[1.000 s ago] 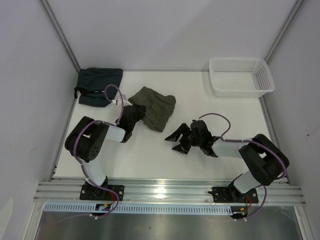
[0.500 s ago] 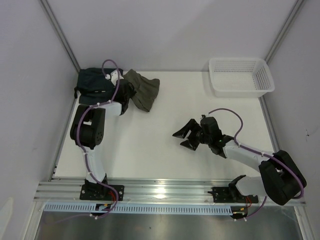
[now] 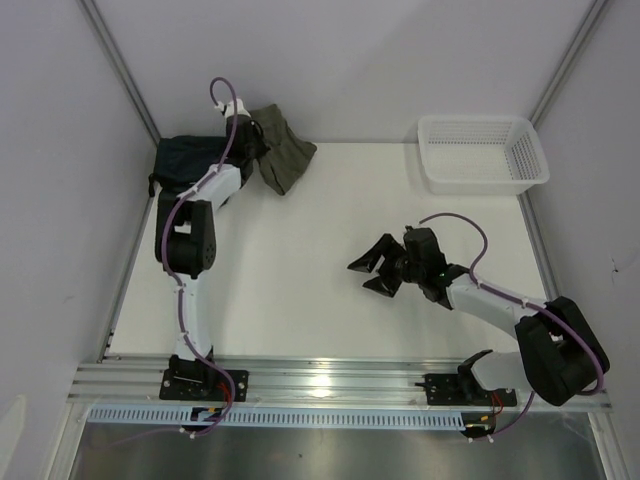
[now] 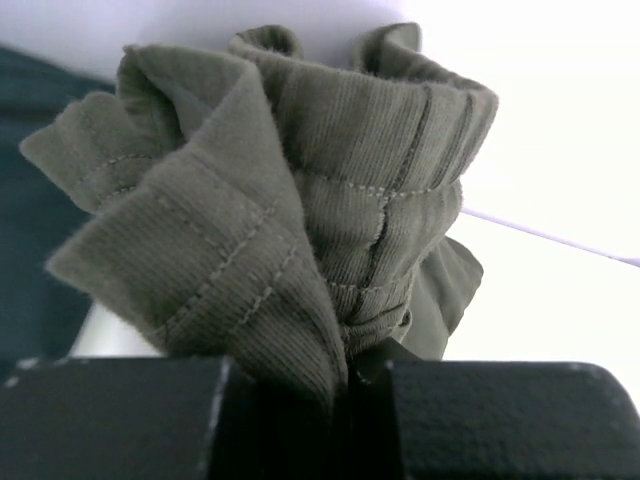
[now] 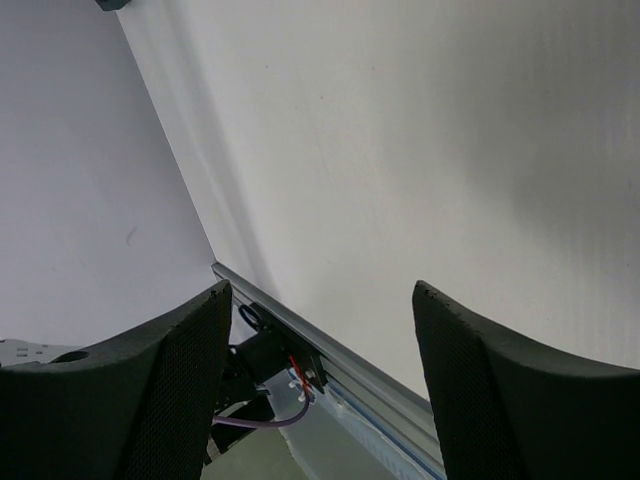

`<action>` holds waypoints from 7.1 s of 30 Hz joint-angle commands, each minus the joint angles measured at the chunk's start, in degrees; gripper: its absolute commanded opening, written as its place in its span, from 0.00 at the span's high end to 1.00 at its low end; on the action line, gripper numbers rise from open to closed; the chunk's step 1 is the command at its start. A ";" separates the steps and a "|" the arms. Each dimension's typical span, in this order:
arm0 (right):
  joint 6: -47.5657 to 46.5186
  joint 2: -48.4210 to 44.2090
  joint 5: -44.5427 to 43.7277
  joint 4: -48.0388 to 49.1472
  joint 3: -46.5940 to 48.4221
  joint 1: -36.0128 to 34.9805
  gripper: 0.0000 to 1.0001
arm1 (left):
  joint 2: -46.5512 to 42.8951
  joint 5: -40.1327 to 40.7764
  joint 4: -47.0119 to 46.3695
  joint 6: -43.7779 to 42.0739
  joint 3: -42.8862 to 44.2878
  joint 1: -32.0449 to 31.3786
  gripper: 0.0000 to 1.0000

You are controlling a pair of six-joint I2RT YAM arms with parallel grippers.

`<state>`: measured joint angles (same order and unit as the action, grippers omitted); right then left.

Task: Fold and stack the shorts
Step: Neatly place the folded shorts to the corner

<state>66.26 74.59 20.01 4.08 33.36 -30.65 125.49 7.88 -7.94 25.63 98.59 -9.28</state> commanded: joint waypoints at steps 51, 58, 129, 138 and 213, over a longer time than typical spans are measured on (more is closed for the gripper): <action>-1.22 12.95 6.71 -1.44 13.92 -1.34 0.27 | -8.17 -4.62 -26.77 26.93 -25.83 25.80 1.00; -1.31 13.65 7.23 -0.83 13.83 -1.25 0.27 | -2.10 -8.41 -8.96 18.06 -7.12 23.61 1.00; 0.98 16.74 11.89 8.05 9.71 -1.78 0.27 | -13.77 4.16 17.25 25.36 -22.38 31.87 0.01; 1.42 14.54 12.51 10.07 6.80 -1.08 0.27 | -23.36 10.31 20.95 20.26 -24.85 30.29 0.01; -38.05 -46.53 -38.72 -24.73 2.59 3.50 0.19 | -98.67 -6.64 24.38 7.16 -72.03 0.84 0.01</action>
<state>29.02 31.24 -12.64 -19.35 37.87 -27.29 30.13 4.99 13.30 34.92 30.22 -8.14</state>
